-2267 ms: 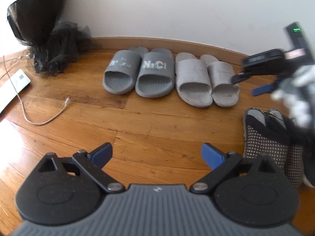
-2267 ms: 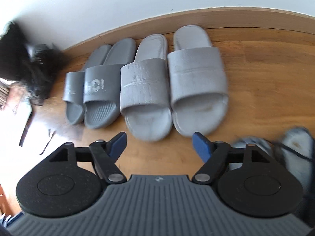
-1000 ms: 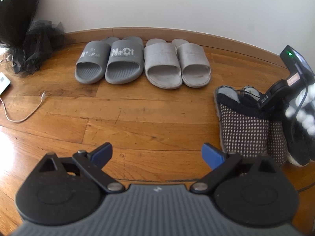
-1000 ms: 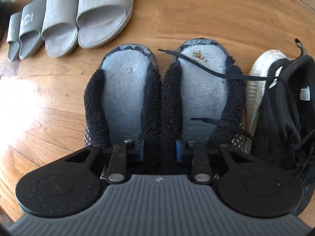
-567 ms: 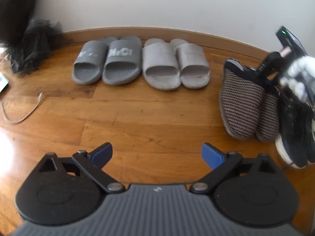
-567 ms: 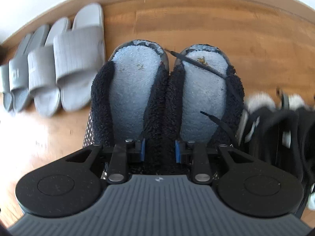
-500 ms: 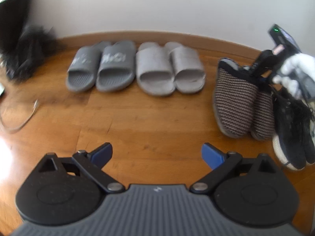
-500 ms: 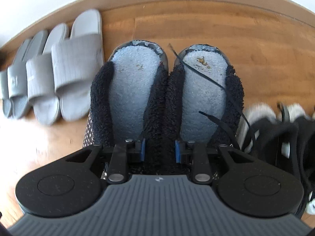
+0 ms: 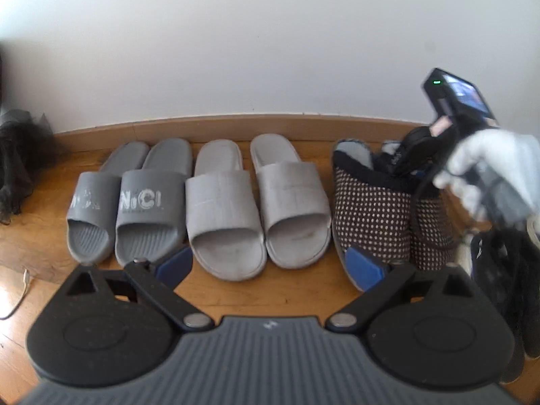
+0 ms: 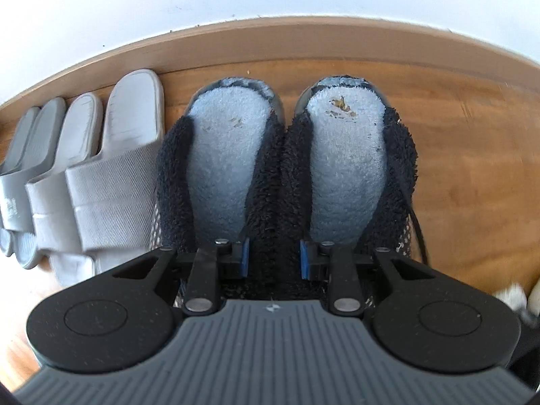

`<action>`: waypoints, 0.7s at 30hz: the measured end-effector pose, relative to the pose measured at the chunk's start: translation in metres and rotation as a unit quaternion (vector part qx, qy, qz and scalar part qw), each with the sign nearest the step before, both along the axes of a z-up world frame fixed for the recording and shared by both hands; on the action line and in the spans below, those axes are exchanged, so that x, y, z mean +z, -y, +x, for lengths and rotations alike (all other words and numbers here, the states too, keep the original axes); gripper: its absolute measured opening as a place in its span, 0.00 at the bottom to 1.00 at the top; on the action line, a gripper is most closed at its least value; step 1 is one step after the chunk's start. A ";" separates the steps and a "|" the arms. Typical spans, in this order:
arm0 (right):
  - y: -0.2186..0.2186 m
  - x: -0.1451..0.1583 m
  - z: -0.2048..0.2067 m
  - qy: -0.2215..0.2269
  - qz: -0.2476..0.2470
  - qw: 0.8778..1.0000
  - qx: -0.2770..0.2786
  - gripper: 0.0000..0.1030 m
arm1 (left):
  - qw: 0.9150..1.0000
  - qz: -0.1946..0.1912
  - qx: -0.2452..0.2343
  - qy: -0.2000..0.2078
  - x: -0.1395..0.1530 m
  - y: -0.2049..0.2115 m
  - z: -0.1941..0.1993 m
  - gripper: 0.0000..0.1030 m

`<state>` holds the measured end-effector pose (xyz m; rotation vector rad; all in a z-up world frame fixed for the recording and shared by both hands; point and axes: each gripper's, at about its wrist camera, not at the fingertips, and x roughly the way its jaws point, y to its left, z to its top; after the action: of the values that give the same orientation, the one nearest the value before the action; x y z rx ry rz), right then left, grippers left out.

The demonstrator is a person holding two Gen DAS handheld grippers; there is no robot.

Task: Organize scattered shoes
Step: 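Place the brown dotted slippers beside the light grey slides with the right tool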

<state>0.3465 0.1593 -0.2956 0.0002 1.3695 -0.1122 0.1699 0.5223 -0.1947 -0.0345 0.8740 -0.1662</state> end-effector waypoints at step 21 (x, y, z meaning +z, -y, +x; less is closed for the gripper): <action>0.016 -0.013 0.052 0.007 0.032 0.994 -0.105 0.35 | 0.998 -0.019 0.015 -0.052 -0.019 0.004 -0.003 0.95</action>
<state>0.3980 0.1431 -0.3082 0.1993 1.3559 -0.2437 0.1669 0.5181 -0.2139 -0.0911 0.9732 -0.1542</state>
